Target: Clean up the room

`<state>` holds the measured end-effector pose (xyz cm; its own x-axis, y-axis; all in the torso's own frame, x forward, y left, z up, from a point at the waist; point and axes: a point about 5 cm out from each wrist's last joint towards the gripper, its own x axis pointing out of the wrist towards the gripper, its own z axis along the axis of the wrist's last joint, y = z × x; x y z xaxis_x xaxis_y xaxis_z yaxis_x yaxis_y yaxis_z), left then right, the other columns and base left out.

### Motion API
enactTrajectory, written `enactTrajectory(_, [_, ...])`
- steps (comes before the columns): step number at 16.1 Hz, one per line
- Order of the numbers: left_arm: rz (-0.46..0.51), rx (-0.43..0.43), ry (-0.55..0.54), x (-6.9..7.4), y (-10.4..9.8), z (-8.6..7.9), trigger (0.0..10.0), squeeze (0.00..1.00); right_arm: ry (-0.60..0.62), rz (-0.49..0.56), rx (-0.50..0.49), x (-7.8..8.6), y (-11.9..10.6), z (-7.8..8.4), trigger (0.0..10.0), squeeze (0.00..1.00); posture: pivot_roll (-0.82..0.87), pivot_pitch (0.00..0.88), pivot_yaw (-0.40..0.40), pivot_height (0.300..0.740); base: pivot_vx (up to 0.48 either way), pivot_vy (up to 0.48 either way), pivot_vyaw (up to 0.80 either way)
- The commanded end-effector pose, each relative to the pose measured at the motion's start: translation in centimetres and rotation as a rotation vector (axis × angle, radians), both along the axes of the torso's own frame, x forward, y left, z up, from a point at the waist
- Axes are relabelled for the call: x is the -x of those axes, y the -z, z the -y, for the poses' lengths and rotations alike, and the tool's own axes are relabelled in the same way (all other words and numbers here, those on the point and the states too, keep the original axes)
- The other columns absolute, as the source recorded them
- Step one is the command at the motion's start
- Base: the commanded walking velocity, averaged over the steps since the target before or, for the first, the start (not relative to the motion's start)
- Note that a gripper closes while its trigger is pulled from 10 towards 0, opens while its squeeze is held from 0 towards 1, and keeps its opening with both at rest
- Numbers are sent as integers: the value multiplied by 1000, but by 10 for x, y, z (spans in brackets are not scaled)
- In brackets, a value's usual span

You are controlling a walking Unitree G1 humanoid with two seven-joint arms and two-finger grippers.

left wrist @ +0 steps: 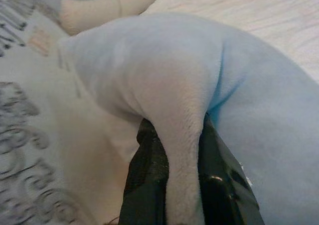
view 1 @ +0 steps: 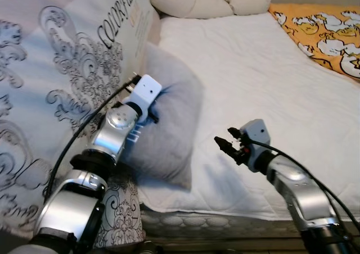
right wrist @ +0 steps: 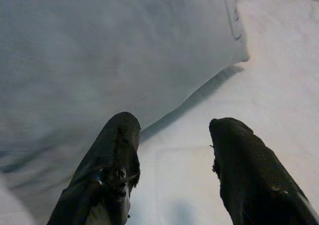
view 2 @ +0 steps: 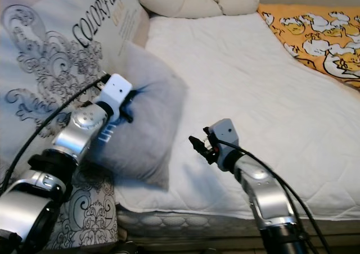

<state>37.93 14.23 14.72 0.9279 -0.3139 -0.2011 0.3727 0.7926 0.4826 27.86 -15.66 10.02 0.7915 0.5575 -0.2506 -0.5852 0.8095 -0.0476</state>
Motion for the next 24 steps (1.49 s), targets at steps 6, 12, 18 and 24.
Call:
enactTrajectory(6, [96, 6, -51, 4, -19, -4, 10000, 0, -32, 5, -63, 4, -13, 10, 10000, 0, -46, 0, 66, 740, 0, 0, 0])
enactTrajectory(12, [112, -82, 8, -2, -19, 2, 10000, 875, -44, 36, -155, 5, -23, 3, 10000, 0, -66, 0, 80, 740, 0, 0, 0])
enactTrajectory(18, [132, 78, 4, -6, -30, 2, 10000, 1000, 19, -35, -136, 6, -13, 6, 10000, 0, -61, 0, 81, 740, 0, 0, 0])
enactTrajectory(24, [153, 219, 27, -4, -37, 6, 10000, 1000, 52, 90, -234, 2, -27, 0, 10000, 0, -63, 0, 80, 740, 0, 0, 0])
